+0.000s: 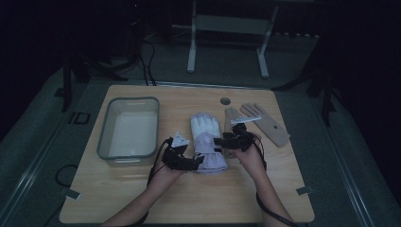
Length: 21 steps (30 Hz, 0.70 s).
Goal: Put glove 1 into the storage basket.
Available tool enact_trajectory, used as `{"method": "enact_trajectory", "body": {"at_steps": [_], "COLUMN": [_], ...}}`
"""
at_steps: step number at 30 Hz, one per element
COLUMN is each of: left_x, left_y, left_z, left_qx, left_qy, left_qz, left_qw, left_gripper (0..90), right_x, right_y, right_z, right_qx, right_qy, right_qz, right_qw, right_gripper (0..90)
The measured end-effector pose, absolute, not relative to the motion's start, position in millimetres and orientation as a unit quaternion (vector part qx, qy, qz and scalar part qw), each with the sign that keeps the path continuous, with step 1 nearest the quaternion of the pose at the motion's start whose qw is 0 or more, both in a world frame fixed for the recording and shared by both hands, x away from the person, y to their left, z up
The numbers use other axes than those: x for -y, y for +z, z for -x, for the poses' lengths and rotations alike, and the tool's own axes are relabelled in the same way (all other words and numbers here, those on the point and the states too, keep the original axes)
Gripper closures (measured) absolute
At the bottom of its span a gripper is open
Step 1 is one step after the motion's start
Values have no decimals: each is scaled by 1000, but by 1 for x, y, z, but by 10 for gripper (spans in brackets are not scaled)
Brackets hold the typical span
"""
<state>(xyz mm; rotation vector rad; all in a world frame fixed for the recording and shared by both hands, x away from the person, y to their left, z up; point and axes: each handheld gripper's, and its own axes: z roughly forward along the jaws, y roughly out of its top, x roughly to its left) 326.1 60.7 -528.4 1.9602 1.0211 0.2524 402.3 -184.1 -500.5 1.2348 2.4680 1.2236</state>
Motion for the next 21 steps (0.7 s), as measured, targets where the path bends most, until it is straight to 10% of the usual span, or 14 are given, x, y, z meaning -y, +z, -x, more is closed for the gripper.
{"method": "enact_trajectory", "body": {"at_steps": [14,21], "left_x": [-54,-52], "left_y": [-564,-567], "left_z": [-338,-340], "left_qx": [-430,-415], "left_qy": [42,9], "left_qz": [-801,-807], "left_qw": [416,419], "left_gripper": [209,296], "right_x": [181,182], "right_y": [-542,-547], "right_z": [-412,-414], "right_qx": [-826,-818], "right_qy": [356,364], "right_qz": [-438,-443], "right_qw": [-3,-37], "right_gripper": [404,583]}}
